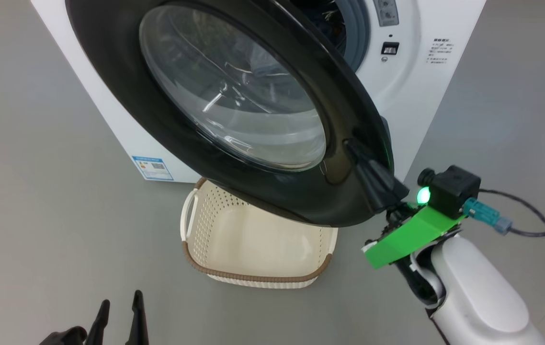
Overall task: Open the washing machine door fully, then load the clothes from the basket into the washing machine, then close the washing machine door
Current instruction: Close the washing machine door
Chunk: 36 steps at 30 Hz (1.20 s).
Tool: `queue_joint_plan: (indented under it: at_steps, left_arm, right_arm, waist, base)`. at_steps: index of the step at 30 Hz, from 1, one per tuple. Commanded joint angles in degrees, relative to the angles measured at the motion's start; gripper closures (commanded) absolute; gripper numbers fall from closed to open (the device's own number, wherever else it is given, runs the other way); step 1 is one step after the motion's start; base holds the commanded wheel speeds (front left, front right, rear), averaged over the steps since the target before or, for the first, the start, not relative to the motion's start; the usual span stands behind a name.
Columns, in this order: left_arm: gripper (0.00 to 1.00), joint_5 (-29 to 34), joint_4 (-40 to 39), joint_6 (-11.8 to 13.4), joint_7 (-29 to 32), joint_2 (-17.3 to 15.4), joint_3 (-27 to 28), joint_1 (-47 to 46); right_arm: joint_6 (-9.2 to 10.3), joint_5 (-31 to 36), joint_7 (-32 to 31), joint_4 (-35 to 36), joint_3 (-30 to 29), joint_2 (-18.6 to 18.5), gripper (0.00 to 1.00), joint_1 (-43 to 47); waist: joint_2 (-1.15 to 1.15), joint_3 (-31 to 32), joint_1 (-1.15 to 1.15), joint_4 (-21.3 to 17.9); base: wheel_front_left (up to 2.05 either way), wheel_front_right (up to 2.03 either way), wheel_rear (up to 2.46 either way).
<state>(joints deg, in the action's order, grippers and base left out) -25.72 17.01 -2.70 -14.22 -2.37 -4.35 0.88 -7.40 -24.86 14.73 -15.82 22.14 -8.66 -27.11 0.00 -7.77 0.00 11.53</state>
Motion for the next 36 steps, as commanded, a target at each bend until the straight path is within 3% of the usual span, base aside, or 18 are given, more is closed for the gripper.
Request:
queue_joint_plan:
  at_steps: [1, 20, 36]
  left_arm:
    - [0.0, -0.6, -1.3, 0.4, -0.8, -0.5, 1.6, -2.1]
    - [0.0, -2.6, -1.9, 0.1, -0.8, -0.5, -0.9, -5.4]
    - [0.0, -3.1, -3.8, -0.6, -0.8, -0.5, -3.5, -8.5]
  right_arm:
    - [-0.09, 0.3, 0.3, 1.3, 0.3, 0.3, 1.0, -2.1]
    - [-0.09, 1.9, 0.3, 1.6, -3.1, -3.1, 1.0, -8.9]
    - [-0.09, 4.6, 0.3, 1.0, -7.0, -7.1, 1.0, -17.4]
  waist:
    - [0.0, -1.0, 0.0, 0.0]
    - [0.0, -8.3, 0.0, 0.7]
    - [0.0, -15.0, 0.0, 3.6]
  base:
    - [0.0, 0.0, 0.0]
    - [0.0, 0.0, 0.0]
    - [0.0, 0.0, 0.0]
